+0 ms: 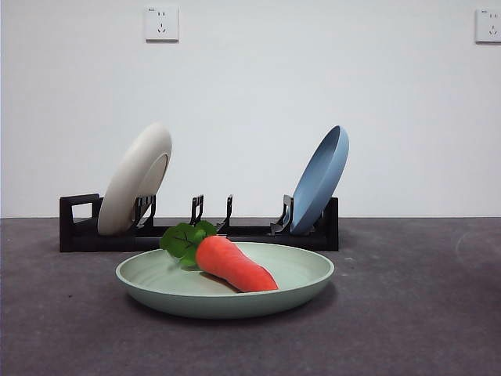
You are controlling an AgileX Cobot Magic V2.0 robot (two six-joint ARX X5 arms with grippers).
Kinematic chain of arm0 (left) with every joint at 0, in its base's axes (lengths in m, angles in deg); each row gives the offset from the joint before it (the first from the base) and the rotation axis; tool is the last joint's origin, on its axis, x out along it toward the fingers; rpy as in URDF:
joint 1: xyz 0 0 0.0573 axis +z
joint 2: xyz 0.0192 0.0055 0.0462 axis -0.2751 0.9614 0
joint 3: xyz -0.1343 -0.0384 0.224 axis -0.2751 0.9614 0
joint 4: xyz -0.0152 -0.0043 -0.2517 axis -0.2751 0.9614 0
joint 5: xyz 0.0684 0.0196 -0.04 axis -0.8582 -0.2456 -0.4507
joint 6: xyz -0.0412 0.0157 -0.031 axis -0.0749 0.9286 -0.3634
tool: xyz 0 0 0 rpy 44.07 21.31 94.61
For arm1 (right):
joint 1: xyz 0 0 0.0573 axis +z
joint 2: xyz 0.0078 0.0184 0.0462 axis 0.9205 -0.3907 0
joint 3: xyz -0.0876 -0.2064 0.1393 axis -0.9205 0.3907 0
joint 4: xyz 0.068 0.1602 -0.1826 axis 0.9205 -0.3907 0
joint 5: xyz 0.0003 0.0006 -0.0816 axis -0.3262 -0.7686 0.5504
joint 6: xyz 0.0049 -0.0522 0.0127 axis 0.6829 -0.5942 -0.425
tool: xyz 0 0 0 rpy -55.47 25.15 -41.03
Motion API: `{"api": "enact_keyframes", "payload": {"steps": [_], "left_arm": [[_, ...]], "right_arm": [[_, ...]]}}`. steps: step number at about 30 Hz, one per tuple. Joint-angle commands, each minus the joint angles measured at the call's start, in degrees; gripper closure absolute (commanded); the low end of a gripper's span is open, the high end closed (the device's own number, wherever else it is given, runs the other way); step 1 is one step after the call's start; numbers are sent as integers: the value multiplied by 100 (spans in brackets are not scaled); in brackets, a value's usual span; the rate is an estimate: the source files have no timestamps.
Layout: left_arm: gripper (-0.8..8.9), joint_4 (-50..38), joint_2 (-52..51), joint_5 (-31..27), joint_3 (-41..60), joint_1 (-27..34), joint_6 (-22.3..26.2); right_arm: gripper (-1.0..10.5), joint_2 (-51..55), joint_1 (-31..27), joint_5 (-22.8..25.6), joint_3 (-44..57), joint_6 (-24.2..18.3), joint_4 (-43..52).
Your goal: Take the green plate from the plate rack,put the plate on the table,take the carrot from the table,put the carrot in the plate
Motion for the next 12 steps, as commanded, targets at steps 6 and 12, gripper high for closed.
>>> {"api": "enact_keyframes", "payload": {"steps": [6, 12], "left_arm": [[817, -15, -15, -22, 79, 22, -57], [816, -17, -15, -20, 79, 22, -55]], "right_arm": [[946, 7, 9, 17, 22, -7, 17], [946, 249, -203, 767, 28, -881, 455]]}}
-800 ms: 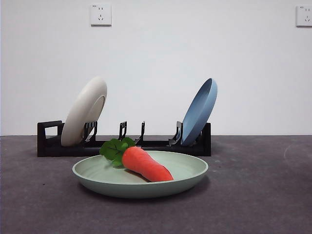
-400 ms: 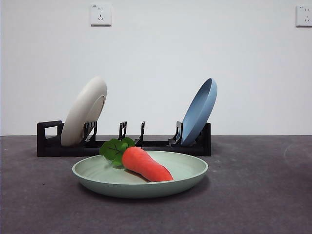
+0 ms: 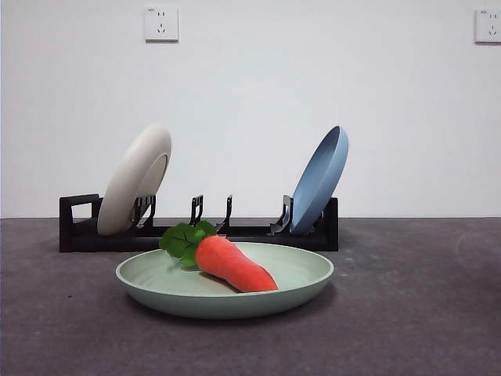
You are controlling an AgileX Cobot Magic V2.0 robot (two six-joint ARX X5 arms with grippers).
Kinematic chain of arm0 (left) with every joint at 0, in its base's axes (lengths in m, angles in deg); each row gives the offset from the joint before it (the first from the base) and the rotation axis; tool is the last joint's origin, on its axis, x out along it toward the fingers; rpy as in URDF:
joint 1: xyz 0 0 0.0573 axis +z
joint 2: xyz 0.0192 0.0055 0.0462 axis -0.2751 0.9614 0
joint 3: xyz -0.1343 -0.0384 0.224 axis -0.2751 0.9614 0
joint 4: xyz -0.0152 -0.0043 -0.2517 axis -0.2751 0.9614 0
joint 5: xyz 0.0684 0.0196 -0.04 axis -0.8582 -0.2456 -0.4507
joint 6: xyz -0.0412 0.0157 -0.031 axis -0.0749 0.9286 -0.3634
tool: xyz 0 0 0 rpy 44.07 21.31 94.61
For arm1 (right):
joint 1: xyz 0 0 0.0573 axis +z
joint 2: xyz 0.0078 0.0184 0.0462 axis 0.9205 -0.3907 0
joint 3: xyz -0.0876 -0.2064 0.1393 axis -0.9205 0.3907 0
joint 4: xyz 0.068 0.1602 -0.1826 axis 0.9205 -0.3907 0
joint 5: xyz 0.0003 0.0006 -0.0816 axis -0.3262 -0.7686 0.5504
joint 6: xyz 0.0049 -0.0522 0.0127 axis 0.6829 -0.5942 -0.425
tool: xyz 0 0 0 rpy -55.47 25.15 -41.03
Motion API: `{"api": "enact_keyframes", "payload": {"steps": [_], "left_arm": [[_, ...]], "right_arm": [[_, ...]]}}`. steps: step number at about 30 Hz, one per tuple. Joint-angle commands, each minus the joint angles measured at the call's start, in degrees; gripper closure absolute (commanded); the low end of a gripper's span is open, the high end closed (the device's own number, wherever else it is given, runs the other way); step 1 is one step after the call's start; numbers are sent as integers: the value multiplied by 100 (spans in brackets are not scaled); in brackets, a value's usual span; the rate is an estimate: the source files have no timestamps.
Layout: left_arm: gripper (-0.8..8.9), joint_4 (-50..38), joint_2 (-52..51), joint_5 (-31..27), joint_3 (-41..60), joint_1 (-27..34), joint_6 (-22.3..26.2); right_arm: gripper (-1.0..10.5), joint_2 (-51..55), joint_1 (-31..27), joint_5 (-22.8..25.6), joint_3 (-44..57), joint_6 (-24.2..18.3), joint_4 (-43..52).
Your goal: Take the green plate from the plate rack,put the plate on the table,take the carrot from the table,put the carrot in the plate
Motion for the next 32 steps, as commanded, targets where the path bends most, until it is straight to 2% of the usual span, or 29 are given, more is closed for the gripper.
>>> {"api": "enact_keyframes", "payload": {"steps": [1, 3, 5, 8, 11, 14, 20, 23, 29, 32], "left_arm": [[817, -17, -15, -20, 79, 22, -55], [816, -17, -15, -20, 79, 22, -57], [817, -17, -15, -17, 79, 22, -55], [816, -15, -15, -20, 79, 22, -55], [816, -17, -15, -20, 79, 22, -55], [817, -17, -15, -20, 79, 22, -55], [816, -15, -15, -20, 79, 22, -55], [816, -17, -15, -20, 79, 22, -57], [817, -15, -15, -22, 79, 22, -57], [816, -20, -15, -20, 79, 22, -57]], "right_arm": [[946, 238, -275, 459, 55, -710, 479], [946, 446, -675, 254, 212, -929, 1047], [946, 739, -1244, -168, 514, -988, 1622], [946, 1259, -2135, -544, 1150, -1023, 2345], [946, 1794, -2848, -544, 1967, -1045, 3132], [946, 2356, -3296, -538, 2837, -1016, 3915], [946, 3292, -3665, -437, 4232, -1003, 4865], [946, 3670, -3687, -188, 4697, -863, 4894], [946, 4203, -3685, -184, 5327, -507, 4804], [946, 4205, -3685, -90, 5327, -505, 4509]]}}
